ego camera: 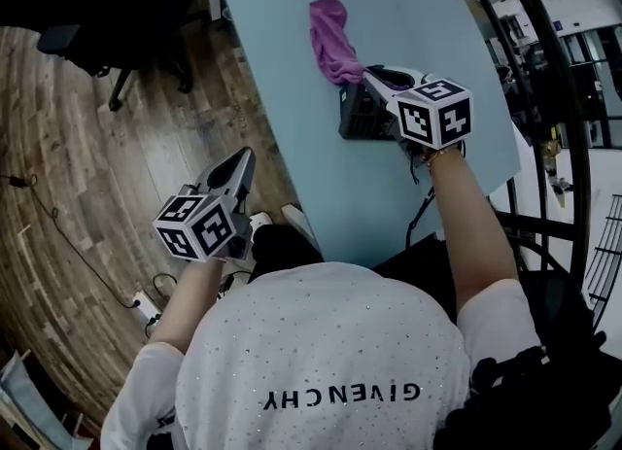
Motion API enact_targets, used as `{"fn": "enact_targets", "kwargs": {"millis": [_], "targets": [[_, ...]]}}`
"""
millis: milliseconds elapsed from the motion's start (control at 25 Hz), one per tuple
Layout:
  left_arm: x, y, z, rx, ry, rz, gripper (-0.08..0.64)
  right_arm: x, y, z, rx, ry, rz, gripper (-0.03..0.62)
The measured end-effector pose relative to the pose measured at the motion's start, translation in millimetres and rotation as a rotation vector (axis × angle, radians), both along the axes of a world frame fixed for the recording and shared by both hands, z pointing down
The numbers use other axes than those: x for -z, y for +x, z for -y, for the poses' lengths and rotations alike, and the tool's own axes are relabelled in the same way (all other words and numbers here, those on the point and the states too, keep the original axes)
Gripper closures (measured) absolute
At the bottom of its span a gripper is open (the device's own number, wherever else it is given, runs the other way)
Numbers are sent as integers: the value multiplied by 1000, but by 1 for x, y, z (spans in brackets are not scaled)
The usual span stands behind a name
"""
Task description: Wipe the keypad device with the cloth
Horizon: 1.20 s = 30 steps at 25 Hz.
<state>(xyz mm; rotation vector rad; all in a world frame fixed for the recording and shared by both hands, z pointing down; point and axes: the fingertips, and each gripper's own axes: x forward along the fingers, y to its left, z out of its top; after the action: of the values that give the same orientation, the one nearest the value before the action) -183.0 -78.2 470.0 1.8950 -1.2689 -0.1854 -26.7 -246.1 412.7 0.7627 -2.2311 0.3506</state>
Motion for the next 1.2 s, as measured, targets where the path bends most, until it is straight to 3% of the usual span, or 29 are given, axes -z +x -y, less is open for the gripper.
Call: {"fn": "enact_targets", "kwargs": {"millis": [480,720,1200], "targets": [[-8,4,8,-45,-3,-13,558,-11,14,5,-127,-45,-14,561],[-6,5,14,-45,8,-14,560,-11,26,5,-100,23,-124,561],[-11,12,18,-71,0,-7,560,-12,69,13,-170,75,-205,561]]}}
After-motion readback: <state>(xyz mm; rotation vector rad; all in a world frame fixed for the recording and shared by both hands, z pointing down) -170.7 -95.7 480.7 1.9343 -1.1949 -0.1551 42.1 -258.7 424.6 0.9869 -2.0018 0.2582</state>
